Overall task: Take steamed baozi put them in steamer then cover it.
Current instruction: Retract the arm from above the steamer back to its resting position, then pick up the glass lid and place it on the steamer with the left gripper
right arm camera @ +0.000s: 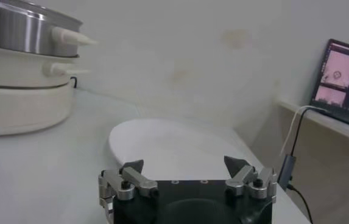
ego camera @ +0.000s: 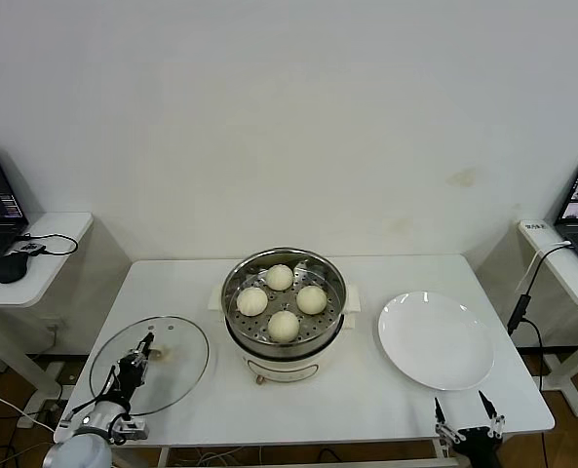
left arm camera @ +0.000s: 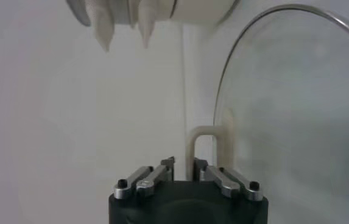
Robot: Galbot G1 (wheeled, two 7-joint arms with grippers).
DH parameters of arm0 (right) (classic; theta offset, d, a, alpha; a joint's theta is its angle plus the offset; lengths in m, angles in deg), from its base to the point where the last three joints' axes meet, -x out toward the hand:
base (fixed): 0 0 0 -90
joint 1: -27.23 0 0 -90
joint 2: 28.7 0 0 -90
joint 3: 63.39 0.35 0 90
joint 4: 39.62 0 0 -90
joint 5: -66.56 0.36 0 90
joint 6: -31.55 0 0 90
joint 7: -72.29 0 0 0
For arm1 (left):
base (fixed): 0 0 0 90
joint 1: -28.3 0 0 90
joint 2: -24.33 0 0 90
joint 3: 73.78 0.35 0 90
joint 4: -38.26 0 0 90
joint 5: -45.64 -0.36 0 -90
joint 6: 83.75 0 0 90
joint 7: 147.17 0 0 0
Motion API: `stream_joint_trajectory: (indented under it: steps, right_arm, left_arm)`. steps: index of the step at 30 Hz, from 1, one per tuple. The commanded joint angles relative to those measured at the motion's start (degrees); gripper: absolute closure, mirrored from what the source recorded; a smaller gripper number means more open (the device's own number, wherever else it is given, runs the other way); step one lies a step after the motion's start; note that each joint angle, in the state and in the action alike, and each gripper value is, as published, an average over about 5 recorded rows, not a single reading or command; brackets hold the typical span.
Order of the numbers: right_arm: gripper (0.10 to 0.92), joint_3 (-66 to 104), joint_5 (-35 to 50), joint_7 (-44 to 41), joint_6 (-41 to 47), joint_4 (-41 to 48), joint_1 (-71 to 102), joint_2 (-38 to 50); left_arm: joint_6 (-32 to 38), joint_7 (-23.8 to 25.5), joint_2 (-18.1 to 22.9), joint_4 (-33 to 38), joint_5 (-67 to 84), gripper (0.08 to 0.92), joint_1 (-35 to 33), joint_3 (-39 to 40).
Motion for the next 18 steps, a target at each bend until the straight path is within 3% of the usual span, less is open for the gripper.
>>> stream_joint_trajectory:
  steps: [1,9,18]
  right_arm:
    - [0.202,-0.66,-0.84,0.00,-0.17,-0.28,0.04,-0.04]
    - [0.202,-2.29,-2.85,0.45,-0.64,-0.04,-0.19,-0.37]
    - [0.202,-3.68,-5.35,0.87,-1.18,0.39,-1.15,-1.13]
  left_arm:
    - [-4.64,0.99,-1.22,11.38,2.50,0.868,-4.38,-3.49]
    - [-14.66,7.03,-5.29,24.51,9.12,0.870,-5.57,-5.06]
    - [-24.47,9.91,-10.68,35.81,19.38,0.870,-1.44,3.73]
